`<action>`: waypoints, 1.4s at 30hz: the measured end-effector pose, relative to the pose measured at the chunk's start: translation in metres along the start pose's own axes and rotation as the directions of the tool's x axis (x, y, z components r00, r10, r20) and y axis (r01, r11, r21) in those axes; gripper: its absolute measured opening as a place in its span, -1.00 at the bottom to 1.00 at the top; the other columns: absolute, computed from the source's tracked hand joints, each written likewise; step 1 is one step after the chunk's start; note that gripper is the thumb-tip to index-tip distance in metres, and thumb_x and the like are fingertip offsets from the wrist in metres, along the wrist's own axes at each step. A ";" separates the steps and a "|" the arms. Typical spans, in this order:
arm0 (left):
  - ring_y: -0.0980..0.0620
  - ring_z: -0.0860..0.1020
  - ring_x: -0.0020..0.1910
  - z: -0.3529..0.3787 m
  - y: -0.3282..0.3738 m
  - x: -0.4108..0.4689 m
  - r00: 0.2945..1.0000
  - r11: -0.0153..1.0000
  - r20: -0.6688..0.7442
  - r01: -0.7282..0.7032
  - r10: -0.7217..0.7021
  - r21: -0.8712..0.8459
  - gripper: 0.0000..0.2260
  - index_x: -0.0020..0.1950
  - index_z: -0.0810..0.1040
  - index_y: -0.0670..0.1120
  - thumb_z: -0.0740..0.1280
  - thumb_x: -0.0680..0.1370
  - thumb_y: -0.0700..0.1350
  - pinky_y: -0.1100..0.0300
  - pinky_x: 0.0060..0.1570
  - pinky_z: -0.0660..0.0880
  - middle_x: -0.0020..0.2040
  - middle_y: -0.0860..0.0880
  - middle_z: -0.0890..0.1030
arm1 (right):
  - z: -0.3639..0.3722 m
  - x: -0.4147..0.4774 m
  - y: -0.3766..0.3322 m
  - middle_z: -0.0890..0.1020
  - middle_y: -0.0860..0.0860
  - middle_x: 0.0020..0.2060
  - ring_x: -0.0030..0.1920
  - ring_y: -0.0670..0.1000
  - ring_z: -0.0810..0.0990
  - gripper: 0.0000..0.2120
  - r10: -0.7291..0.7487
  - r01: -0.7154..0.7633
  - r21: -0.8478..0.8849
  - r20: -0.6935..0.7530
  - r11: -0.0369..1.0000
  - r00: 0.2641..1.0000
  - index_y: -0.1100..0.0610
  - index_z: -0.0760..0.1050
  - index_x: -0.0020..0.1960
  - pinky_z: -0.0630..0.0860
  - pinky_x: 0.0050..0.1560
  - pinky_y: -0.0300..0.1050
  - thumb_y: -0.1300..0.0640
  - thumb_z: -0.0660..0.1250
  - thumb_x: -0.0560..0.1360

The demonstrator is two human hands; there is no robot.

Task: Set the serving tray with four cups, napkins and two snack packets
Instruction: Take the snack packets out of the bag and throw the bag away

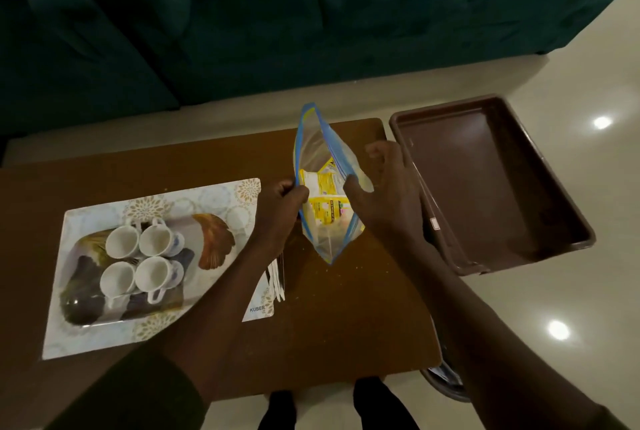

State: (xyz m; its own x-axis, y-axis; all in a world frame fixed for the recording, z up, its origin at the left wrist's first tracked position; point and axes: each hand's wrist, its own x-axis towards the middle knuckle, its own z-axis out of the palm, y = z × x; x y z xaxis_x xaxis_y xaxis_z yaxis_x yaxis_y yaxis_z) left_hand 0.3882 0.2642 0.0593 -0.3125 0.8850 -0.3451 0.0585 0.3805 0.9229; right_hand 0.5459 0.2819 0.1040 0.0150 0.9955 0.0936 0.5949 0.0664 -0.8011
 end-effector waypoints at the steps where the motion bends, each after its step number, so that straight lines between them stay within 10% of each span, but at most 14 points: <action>1: 0.23 0.49 -0.49 0.000 0.000 0.000 1.000 1.000 0.014 0.005 -0.004 -0.026 -0.86 -0.26 0.56 -0.12 0.28 0.49 -0.22 0.33 -0.47 0.39 -0.45 0.10 0.53 | 0.000 0.002 -0.011 0.51 0.00 -0.03 -0.05 -0.11 0.49 -0.73 -0.073 0.075 0.044 -0.040 0.996 0.997 0.15 0.44 0.06 0.38 -0.13 -0.36 0.14 0.41 0.42; 6: 0.09 0.53 -0.39 0.000 0.006 -0.001 0.996 0.991 0.081 0.057 -0.048 -0.119 -0.88 -0.08 0.53 -0.26 0.22 0.57 -0.30 0.36 -0.45 0.42 -0.29 -0.09 0.53 | 0.030 0.012 -0.038 0.67 0.03 -0.20 -0.21 -0.06 0.63 -0.93 -0.125 0.110 0.111 0.146 0.988 0.981 0.19 0.55 -0.10 0.49 -0.21 -0.33 0.28 0.30 0.47; 15: 0.03 0.34 -0.41 -0.001 0.018 -0.013 0.992 0.996 0.090 -0.080 0.084 -0.039 -0.89 -0.43 0.53 -0.10 0.29 0.30 -0.14 0.15 -0.37 0.30 -0.48 -0.02 0.39 | 0.089 0.028 0.034 0.35 0.26 0.38 0.40 0.25 0.33 -0.25 0.470 -0.365 -0.314 0.389 0.876 0.792 0.25 0.16 0.45 0.33 0.33 0.08 -0.08 0.40 0.45; 25: 0.04 0.41 -0.42 -0.001 0.013 -0.019 0.989 0.996 0.120 -0.091 0.088 0.014 -0.86 -0.35 0.56 -0.20 0.29 0.32 -0.14 0.18 -0.37 0.36 -0.44 -0.09 0.47 | 0.103 0.013 0.058 0.31 0.27 0.38 0.35 0.29 0.38 -0.07 0.471 -0.375 -0.305 0.367 0.876 0.802 0.14 -0.11 0.54 0.36 0.00 -0.03 0.28 0.44 0.40; 29: 0.22 0.35 -0.56 0.003 0.009 -0.022 0.991 0.998 0.118 -0.062 0.061 0.006 -0.81 -0.42 0.48 -0.04 0.32 0.40 -0.19 0.37 -0.51 0.30 -0.55 0.13 0.42 | 0.088 0.018 0.060 0.42 0.24 0.32 0.29 0.23 0.45 -0.37 0.444 -0.255 -0.421 0.450 0.871 0.775 0.15 0.09 0.52 0.38 0.02 -0.08 0.21 0.30 0.53; 33: 0.12 0.40 -0.47 0.010 0.008 -0.023 0.996 0.994 0.025 -0.090 0.089 0.058 -0.83 -0.36 0.47 -0.20 0.30 0.38 -0.13 0.14 -0.38 0.41 -0.47 -0.01 0.42 | 0.062 0.032 0.044 0.59 0.25 0.06 -0.28 0.00 0.48 -0.74 0.277 -0.123 -0.334 0.465 0.934 0.841 0.21 0.44 0.25 0.29 -0.43 -0.26 0.26 0.14 0.60; 38: 0.03 0.35 -0.38 0.022 0.012 -0.023 0.994 0.992 -0.024 -0.105 0.106 0.064 -0.76 -0.30 0.41 -0.26 0.27 0.37 -0.07 0.02 -0.32 0.37 -0.42 -0.13 0.36 | 0.034 0.045 0.006 0.63 0.08 -0.12 -0.22 0.05 0.55 -0.78 0.049 0.109 -0.351 0.413 0.930 0.910 0.14 0.51 0.16 0.41 -0.33 -0.16 0.22 0.25 0.53; 42: -0.05 0.37 -0.34 0.032 0.015 -0.020 0.988 0.985 -0.048 -0.139 0.145 0.099 -0.66 -0.21 0.39 -0.38 0.25 0.38 -0.05 0.00 -0.34 0.37 -0.28 -0.40 0.42 | -0.002 0.056 -0.019 0.60 0.00 -0.30 -0.32 0.03 0.59 -0.83 0.098 -0.092 -0.036 0.216 0.995 0.971 0.07 0.54 -0.04 0.49 -0.38 -0.18 0.22 0.27 0.40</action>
State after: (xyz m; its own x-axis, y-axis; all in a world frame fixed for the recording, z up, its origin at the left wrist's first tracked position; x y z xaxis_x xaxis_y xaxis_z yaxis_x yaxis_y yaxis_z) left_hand 0.4259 0.2613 0.0748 -0.3462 0.9167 -0.1994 0.1952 0.2783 0.9405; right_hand 0.5375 0.3365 0.1259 -0.1010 0.9882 -0.1153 0.6192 -0.0283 -0.7847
